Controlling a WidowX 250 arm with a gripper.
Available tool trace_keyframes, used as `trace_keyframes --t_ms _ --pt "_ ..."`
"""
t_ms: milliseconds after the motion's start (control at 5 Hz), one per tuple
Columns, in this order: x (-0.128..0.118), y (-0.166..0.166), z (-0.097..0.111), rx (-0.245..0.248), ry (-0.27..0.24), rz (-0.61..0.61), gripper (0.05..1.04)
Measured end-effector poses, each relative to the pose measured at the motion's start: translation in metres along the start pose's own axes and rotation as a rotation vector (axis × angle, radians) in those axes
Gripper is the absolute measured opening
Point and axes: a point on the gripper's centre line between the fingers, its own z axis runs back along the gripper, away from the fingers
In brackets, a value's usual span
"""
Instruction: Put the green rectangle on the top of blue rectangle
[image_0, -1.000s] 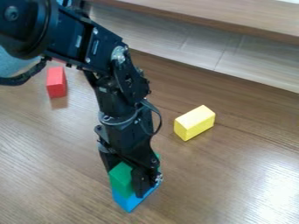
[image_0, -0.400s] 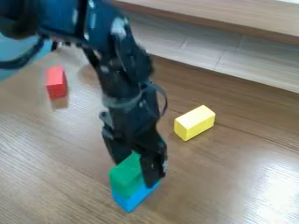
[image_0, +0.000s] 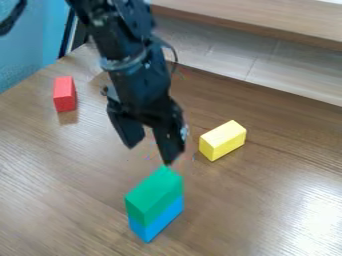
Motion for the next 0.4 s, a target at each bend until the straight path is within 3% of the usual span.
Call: trace_keyframes --t_ms 400 --pt "0.004 0.052 0.009 0.037 -0.023 0.172 1.0"
